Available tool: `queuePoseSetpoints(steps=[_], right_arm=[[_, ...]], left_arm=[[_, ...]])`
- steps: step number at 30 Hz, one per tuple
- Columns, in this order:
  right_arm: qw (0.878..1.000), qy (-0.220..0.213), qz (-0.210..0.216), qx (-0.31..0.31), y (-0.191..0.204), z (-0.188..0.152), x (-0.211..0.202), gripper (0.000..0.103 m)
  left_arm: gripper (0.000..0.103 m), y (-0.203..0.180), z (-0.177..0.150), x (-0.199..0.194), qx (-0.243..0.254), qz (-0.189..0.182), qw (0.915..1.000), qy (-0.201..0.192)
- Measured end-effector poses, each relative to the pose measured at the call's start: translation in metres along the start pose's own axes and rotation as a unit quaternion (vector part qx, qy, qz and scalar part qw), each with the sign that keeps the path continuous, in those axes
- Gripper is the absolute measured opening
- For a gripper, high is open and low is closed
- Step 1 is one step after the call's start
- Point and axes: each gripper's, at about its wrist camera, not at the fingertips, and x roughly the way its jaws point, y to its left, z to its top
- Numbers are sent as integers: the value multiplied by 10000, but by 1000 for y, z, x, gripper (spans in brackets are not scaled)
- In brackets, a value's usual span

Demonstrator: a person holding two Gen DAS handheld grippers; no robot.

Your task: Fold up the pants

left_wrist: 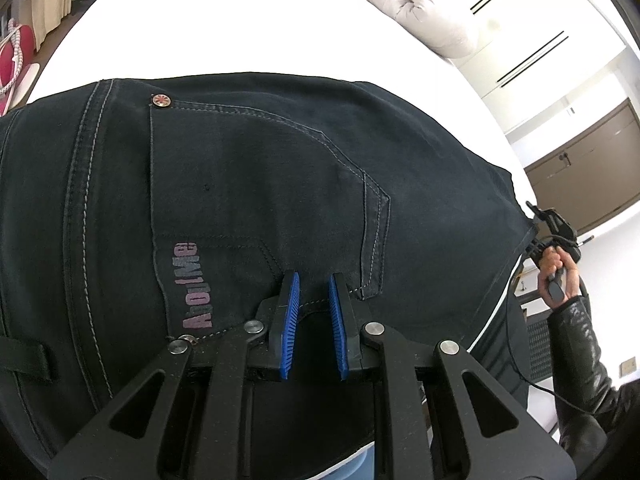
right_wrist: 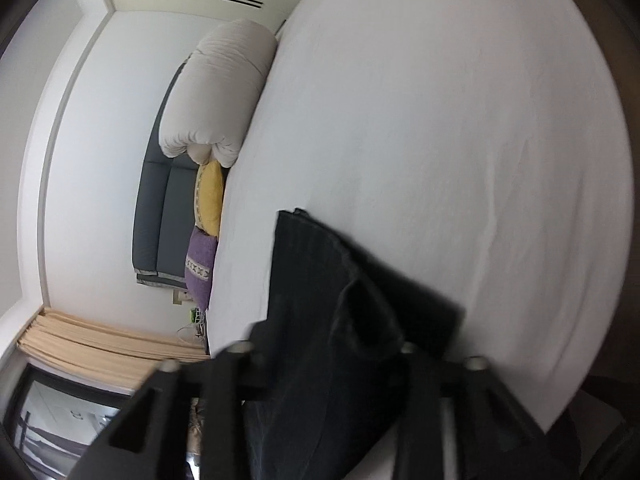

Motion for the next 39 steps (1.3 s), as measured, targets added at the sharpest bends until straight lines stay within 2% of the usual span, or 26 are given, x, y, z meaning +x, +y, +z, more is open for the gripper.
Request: queuePoseSetpoints(steps=[2, 3, 4, 5, 9, 12, 14, 16, 19, 23, 26, 27, 28, 30, 31, 32, 33, 34, 37, 39], right_arm=[[9997, 5, -142, -204, 6, -6, -5, 47], [9992, 16, -231, -336, 10, -7, -2, 40], [9982, 65, -373, -467, 12, -6, 1, 17], [9966, 177, -580, -562, 12, -4, 8, 7], [9953, 289, -677, -627, 13, 5, 25, 5], [9919, 363, -761, -951, 26, 7, 36, 5], [9919, 366, -813, -901, 25, 7, 41, 5], [9933, 313, -825, -742, 15, 5, 34, 1], [9941, 221, -781, -717, 5, 1, 23, 0], [9955, 96, -667, -660, 1, -3, 16, 1], [9948, -48, -741, -700, 4, -7, -3, 15], [9933, -154, -855, -761, 8, -7, -12, 26], [9908, -306, -1006, -848, 12, -7, -23, 44], [9807, -736, -1507, -1002, 23, -7, -51, 65], [9765, -905, -1628, -1088, 28, -8, -65, 65], [9768, -884, -1533, -1206, 35, -9, -75, 65], [9789, -724, -1406, -1296, 41, -11, -79, 58], [9801, -494, -1287, -1426, 49, -15, -79, 47], [9773, 369, -884, -1890, 75, -46, -64, 25], [9734, 1008, -413, -2017, 91, -79, -42, 18]], left_arm=[[15, 2, -1, -2, 19, -6, 10000, 7], [15, 2, -1, -2, 36, -8, 10000, 14], [15, 3, -1, -3, 48, -12, 10000, 19], [15, 3, -1, -3, 57, -12, 10000, 24], [15, 3, -2, -8, 95, 44, 9999, 19], [15, 2, -4, -11, 148, 203, 9997, -15], [15, 3, -4, -12, 164, 210, 9996, 3], [15, 4, -4, -14, 179, 250, 9995, 16], [15, 6, -7, -20, 241, 348, 9991, -11], [15, 11, -12, -25, 126, 262, 9995, -101], [15, 15, -13, -27, 97, 216, 9996, -180], [15, 16, -13, -28, 105, 206, 9995, -194], [15, 19, -13, -30, 111, 190, 9995, -214], [15, 21, -14, -31, 102, 158, 9995, -250], [15, 24, -16, -33, 93, 141, 9995, -273], [15, 26, -17, -33, 85, 132, 9995, -290], [15, 27, -17, -34, 73, 129, 9994, -305], [15, 28, -18, -35, 63, 132, 9994, -312], [15, 26, -20, -37, 66, 210, 9992, -333], [15, 16, -21, -36, 163, 328, 9988, -339]])
